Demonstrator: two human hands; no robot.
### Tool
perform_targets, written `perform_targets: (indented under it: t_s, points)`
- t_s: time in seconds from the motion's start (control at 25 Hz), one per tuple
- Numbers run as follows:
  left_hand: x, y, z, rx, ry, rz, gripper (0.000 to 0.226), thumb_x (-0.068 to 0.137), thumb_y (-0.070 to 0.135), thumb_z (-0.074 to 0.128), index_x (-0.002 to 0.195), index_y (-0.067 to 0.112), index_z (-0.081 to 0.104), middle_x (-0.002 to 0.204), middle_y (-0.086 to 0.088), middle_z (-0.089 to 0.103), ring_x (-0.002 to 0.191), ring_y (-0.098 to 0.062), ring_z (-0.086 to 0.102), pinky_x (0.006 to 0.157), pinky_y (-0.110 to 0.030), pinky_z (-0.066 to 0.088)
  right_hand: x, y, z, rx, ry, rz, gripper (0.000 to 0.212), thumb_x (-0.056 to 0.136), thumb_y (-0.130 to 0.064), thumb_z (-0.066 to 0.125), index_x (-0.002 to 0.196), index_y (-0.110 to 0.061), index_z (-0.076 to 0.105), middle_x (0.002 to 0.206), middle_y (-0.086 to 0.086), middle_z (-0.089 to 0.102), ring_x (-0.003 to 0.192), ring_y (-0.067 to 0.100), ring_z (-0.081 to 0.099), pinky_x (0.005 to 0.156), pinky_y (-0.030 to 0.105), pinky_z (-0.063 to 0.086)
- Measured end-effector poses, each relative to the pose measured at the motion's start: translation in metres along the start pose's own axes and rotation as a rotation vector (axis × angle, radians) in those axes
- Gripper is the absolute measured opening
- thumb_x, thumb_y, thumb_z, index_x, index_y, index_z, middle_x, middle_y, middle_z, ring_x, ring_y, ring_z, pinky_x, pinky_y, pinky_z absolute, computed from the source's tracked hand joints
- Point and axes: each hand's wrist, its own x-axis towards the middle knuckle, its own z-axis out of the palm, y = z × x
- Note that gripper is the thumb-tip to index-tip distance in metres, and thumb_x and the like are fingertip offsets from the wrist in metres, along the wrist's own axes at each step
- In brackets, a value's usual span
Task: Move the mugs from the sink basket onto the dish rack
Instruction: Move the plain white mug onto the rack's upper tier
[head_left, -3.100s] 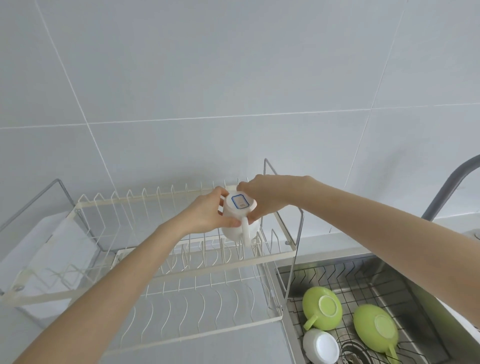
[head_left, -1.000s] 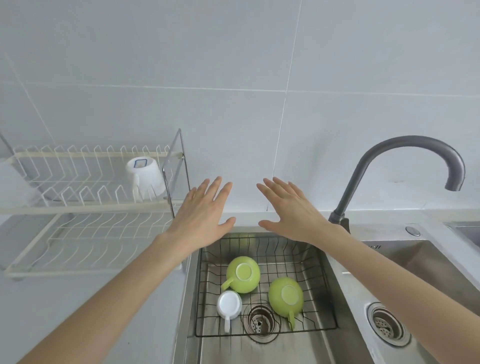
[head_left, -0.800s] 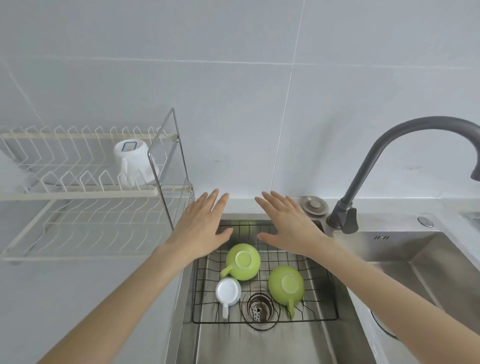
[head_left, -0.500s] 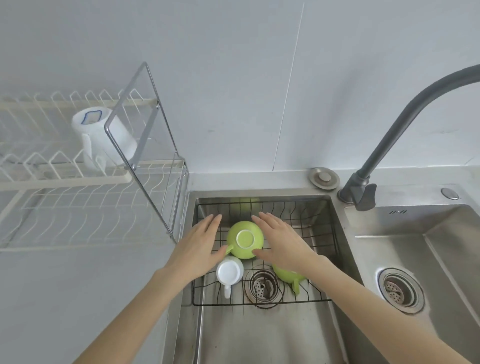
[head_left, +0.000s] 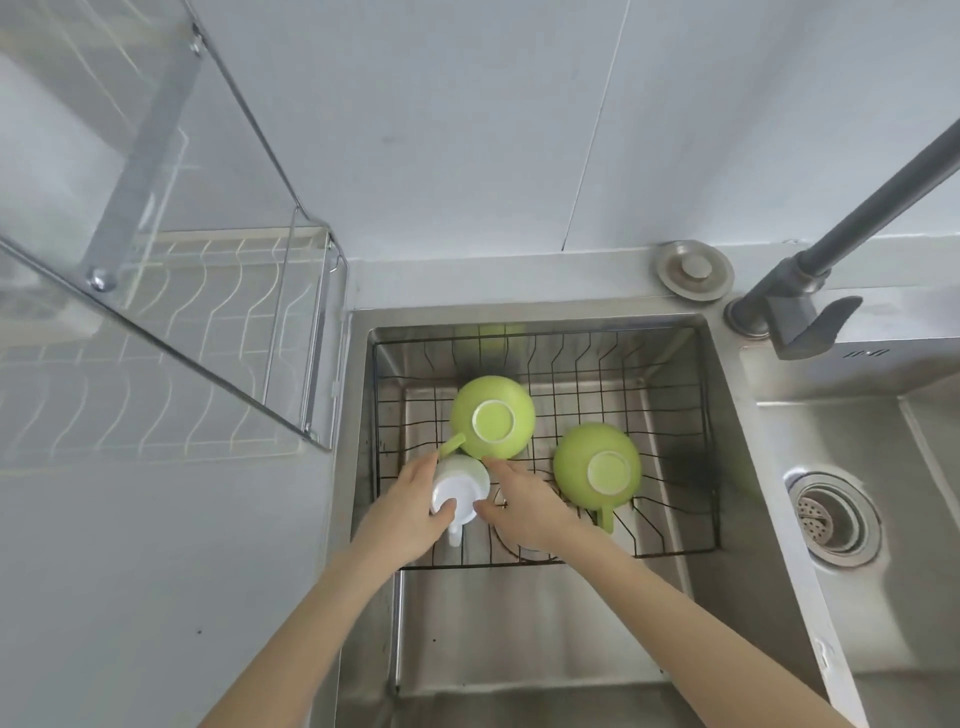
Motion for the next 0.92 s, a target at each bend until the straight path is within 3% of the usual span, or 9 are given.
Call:
perform_targets:
  t_s: [0.16, 0.52, 0.64, 0.72, 0.8, 0.92]
  points:
    - [0.013, -0.006, 0.016, -0.041, -0.061, -0.037, 0.062, 0.091, 0.026, 0.045, 0.144, 0.015, 0.015, 0.152, -0.004, 0.024, 0.129, -0.028, 0.042, 0.099, -0.04, 0.042, 0.017, 0.004, 0.019, 0.092, -0.038, 0.089, 0.059, 0.092, -0.023, 0.047, 0.144, -0.01, 0.022, 0.145, 0.016, 0.036, 0.129, 0.031, 0.041, 0.102, 0.035, 0.036]
    - [0.018, -0.011, 0.023, 0.048, -0.061, 0.006, 0.064, 0.088, 0.014, 0.046, 0.143, 0.016, 0.014, 0.152, -0.002, 0.021, 0.118, -0.033, 0.049, 0.092, -0.043, 0.046, 0.024, 0.006, 0.03, 0.29, 0.042, 0.172, 0.049, 0.097, -0.018, 0.038, 0.144, -0.01, 0.024, 0.142, 0.016, 0.044, 0.127, 0.033, 0.044, 0.1, 0.032, 0.035]
    - [0.016, -0.014, 0.025, 0.064, -0.046, 0.083, 0.066, 0.086, 0.003, 0.044, 0.143, 0.017, 0.015, 0.15, -0.002, 0.021, 0.116, -0.032, 0.049, 0.09, -0.044, 0.047, 0.022, 0.007, 0.032, 0.445, 0.057, 0.231, 0.05, 0.096, -0.018, 0.038, 0.143, -0.013, 0.026, 0.139, 0.017, 0.047, 0.124, 0.034, 0.048, 0.105, 0.041, 0.041]
    - [0.014, -0.016, 0.028, 0.1, 0.002, 0.137, 0.066, 0.087, 0.002, 0.045, 0.143, 0.02, 0.016, 0.148, -0.002, 0.024, 0.122, -0.028, 0.041, 0.092, -0.038, 0.045, 0.018, 0.007, 0.029, 0.547, 0.062, 0.258, 0.048, 0.096, -0.018, 0.038, 0.142, -0.012, 0.029, 0.128, 0.012, 0.051, 0.117, 0.033, 0.054, 0.095, 0.044, 0.049]
    - [0.01, -0.016, 0.029, 0.076, 0.056, 0.176, 0.065, 0.087, 0.006, 0.05, 0.142, 0.023, 0.02, 0.144, -0.002, 0.029, 0.124, -0.024, 0.037, 0.092, -0.034, 0.044, 0.011, 0.005, 0.022, 0.624, 0.047, 0.252, 0.042, 0.096, -0.015, 0.037, 0.138, -0.01, 0.036, 0.111, 0.008, 0.051, 0.101, 0.029, 0.058, 0.075, 0.035, 0.055]
    - [0.001, -0.013, 0.026, 0.027, 0.124, 0.232, 0.064, 0.084, 0.011, 0.058, 0.138, 0.028, 0.029, 0.136, -0.001, 0.035, 0.124, -0.021, 0.034, 0.09, -0.031, 0.044, -0.001, 0.006, 0.012, 0.564, 0.037, 0.22, 0.042, 0.094, -0.016, 0.039, 0.135, -0.011, 0.041, 0.112, 0.012, 0.056, 0.094, 0.028, 0.058, 0.067, 0.027, 0.054]
